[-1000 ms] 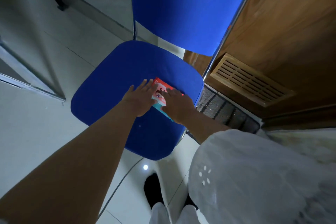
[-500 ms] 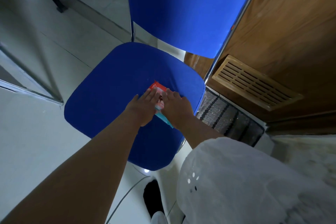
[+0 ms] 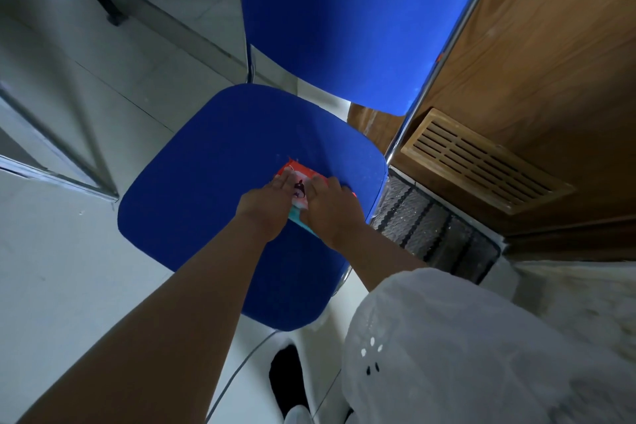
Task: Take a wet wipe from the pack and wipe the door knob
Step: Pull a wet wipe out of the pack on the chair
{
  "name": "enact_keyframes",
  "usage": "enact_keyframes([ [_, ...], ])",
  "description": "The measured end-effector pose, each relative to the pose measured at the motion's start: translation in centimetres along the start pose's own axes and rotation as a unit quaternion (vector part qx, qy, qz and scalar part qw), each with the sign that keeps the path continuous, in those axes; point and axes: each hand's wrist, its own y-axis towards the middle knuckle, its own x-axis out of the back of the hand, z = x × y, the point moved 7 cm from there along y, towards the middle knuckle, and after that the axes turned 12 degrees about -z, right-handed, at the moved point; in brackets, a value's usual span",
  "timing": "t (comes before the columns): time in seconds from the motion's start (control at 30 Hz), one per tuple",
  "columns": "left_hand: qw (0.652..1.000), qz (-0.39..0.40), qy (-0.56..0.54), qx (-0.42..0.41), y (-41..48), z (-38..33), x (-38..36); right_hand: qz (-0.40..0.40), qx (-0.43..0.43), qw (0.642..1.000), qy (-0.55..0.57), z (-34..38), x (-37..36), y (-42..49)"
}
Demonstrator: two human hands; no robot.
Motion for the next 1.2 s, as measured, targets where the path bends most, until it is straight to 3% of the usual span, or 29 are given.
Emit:
enact_keyframes([
  [0.2, 0.998, -0.016, -0.009, 0.053, -0.2, 0.4, -0.4, -0.019, 0.03, 0.999, -0.011, -0.5, 0.8, 0.2],
  [0.33, 0.992, -0.049, -0.085, 0.086, -0.1, 0.6, 0.0, -0.06, 0.005, 0.998, -0.028, -1.5, 2.2, 0.5],
  [0.43, 0.988, -0.057, -0.119, 0.078, -0.1, 0.5, -0.2, -0.123, -0.089, 0.988, -0.036, -3.2, 3.7, 0.7],
  [0.53, 0.994, -0.044, -0.098, 0.022, -0.1, -0.1, -0.6, -0.156, -0.234, 0.956, 0.088, -4.9, 4.5, 0.5],
  [0.6, 0.998, -0.043, -0.051, -0.004, -0.1, -0.4, -0.6, -0.14, -0.274, 0.936, 0.169, -5.0, 4.1, 0.3],
  [0.7, 0.997, -0.074, -0.036, -0.015, 0.1, -0.8, 0.0, -0.103, -0.25, 0.936, 0.224, -4.8, 3.6, 0.2],
  [0.8, 0.993, -0.109, -0.032, -0.014, 0.2, -1.1, 0.4, 0.01, -0.156, 0.977, 0.143, -4.2, 1.7, -0.3],
  [0.9, 0.988, -0.151, 0.012, -0.039, 0.6, -2.0, 0.6, 0.085, -0.099, 0.985, 0.111, -3.6, -0.2, -1.1],
  [1.2, 0.989, -0.143, 0.002, 0.032, 1.8, -4.0, 0.5, 0.138, -0.08, 0.981, 0.108, -3.5, -1.2, -1.2],
])
